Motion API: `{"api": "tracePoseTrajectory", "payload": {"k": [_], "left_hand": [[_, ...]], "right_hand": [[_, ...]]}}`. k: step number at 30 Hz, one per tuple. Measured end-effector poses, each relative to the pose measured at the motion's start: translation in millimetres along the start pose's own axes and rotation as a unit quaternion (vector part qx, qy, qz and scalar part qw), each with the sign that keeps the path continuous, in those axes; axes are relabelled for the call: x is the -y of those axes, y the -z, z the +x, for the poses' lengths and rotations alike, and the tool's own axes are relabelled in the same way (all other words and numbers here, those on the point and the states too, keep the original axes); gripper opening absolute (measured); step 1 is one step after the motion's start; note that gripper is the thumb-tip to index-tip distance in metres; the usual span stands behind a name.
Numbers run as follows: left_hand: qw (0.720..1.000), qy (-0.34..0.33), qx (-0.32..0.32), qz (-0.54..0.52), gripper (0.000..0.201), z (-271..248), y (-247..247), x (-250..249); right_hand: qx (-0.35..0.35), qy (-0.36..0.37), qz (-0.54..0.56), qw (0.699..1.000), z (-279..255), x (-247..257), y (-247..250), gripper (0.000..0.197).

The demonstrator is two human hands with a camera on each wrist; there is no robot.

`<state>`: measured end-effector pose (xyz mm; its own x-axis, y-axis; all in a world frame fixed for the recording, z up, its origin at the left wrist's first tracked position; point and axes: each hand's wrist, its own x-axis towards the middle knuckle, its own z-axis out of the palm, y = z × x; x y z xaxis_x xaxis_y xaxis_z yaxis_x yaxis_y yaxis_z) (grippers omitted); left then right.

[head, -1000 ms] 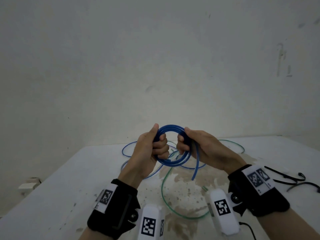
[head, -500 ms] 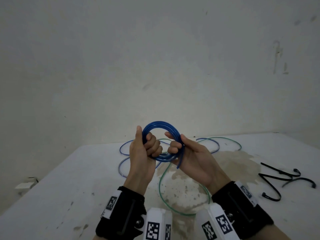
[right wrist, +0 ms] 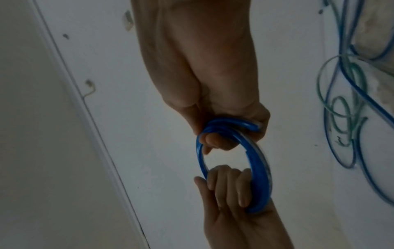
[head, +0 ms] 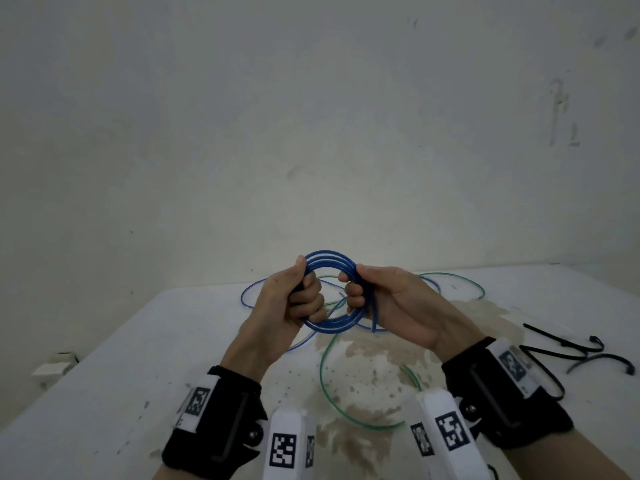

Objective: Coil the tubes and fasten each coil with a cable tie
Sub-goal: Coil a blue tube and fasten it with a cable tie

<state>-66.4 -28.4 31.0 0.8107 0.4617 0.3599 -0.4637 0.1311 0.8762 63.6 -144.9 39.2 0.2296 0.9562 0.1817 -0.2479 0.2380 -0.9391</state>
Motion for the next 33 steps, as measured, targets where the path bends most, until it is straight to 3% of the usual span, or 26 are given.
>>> {"api": "tracePoseTrajectory", "payload": {"k": [3,6,12,18,23,33], "left_hand": [[0.997,-0.058,-0.046,-0.009,0.032,1.8,-6.5,8.3],[0.992,-0.092,-0.083,-0.019,0.035,2.2,-9.8,17.3],[0.979,-0.114,-0.152,-0.076,0.037,5.6,-16.0,25.9],[0.971,-0.116,-0.171,-0.120,0.037,7.1,-14.8,32.8],[0.972,-0.104,-0.157,-0.143,0.037,6.4,-18.6,33.5],[0.948,-0.083,-0.169,-0.258,0.044,14.6,-21.9,36.8]], "right_hand": [[-0.052,-0.004,-0.079,0.995,-0.4,-5.6,-5.9,0.032],[-0.057,-0.003,-0.089,0.994,-2.1,-8.8,-9.2,0.029],[-0.104,0.124,-0.200,0.966,3.3,-25.3,-13.7,0.024],[-0.050,0.083,-0.291,0.952,0.3,-20.6,-4.6,0.011],[-0.013,0.094,-0.255,0.962,-2.9,-8.2,1.3,0.014],[-0.049,0.149,-0.156,0.975,-2.8,-28.1,2.5,0.010]]}}
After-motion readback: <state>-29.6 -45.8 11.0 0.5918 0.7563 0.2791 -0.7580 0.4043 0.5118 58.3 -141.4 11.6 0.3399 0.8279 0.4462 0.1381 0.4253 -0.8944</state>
